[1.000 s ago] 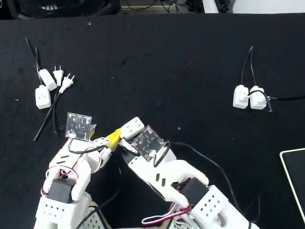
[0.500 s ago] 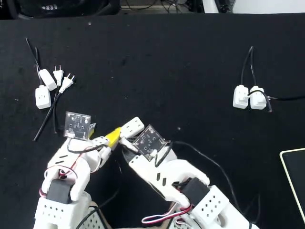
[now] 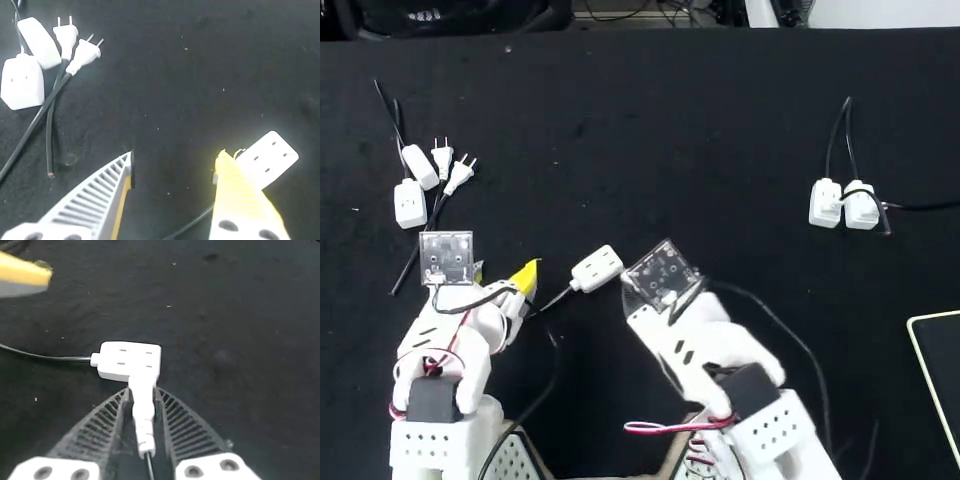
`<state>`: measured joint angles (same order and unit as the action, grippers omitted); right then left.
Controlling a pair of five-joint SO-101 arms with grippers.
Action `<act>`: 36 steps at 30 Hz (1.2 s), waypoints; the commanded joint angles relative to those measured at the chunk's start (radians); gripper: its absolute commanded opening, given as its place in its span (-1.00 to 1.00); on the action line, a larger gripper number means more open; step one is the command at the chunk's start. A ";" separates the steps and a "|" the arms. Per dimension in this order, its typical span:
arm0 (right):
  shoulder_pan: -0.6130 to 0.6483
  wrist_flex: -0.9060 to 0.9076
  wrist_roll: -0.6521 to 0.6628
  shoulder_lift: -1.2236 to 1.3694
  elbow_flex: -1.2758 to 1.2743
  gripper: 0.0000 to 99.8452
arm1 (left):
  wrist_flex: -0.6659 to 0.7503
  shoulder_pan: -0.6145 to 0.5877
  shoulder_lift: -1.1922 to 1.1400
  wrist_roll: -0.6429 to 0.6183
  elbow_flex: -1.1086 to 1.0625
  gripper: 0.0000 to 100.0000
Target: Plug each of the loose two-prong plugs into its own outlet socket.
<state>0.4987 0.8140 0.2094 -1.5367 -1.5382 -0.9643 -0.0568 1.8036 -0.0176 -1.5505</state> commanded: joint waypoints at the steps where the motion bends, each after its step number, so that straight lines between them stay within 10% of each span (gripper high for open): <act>1: -0.021 0.163 0.060 0.018 0.239 -0.98 | -0.006 0.008 0.005 0.005 0.025 -0.47; 36: -0.025 0.804 -0.021 1.831 1.814 -0.98 | -0.005 -0.110 0.005 0.011 -0.085 -0.47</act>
<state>0.4864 1.5934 0.1941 0.2294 0.0928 -0.9751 -0.1626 1.8036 -0.0176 -1.6471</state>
